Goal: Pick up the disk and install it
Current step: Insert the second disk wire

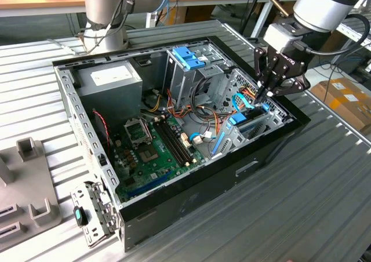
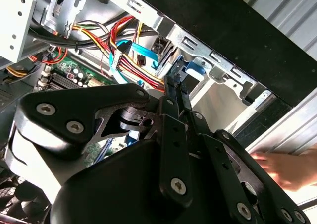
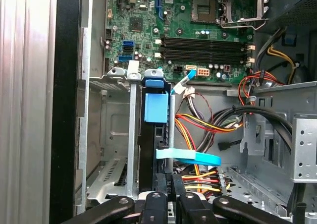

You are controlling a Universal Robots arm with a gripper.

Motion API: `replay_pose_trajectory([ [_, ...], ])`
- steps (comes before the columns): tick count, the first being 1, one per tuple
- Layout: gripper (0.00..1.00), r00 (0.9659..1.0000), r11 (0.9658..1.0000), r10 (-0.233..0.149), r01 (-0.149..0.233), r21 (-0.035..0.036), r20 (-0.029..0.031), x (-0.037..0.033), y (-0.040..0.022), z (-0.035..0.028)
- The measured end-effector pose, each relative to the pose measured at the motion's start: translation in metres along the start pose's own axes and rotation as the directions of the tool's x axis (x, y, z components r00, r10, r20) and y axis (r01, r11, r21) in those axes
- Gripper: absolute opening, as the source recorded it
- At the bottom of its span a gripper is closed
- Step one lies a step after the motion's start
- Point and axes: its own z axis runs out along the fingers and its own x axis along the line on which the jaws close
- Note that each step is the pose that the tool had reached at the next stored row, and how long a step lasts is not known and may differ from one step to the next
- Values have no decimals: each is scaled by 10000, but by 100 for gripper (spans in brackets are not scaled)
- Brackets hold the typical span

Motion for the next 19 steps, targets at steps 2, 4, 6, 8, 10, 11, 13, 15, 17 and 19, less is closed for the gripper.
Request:
replay_pose_trajectory([
  [2, 16, 10000, 10000, 0, 0, -2, 0, 0, 0, 0],
  [4, 16, 10000, 10000, -1, 1, -4, 2, 0, -1, 0],
  [6, 16, 9999, 10000, -2, 2, 0, 106, 7, -1, 0],
  [8, 16, 9999, 10000, -2, 2, 0, 112, 8, -1, 0],
  [10, 16, 9999, 10000, -2, 2, 1, 113, 34, 0, 0],
  [11, 16, 9999, 10000, -1, 1, 0, 115, 51, 1, 4],
  [13, 16, 9999, 10000, 8, -8, 1, 114, 57, 12, 10],
  [15, 16, 9999, 10000, 10, -10, 1, 113, 59, 15, 13],
  [17, 16, 9999, 10000, 15, -15, 1, 116, 60, 18, 27],
  [19, 16, 9999, 10000, 17, -17, 1, 111, 61, 20, 35],
])
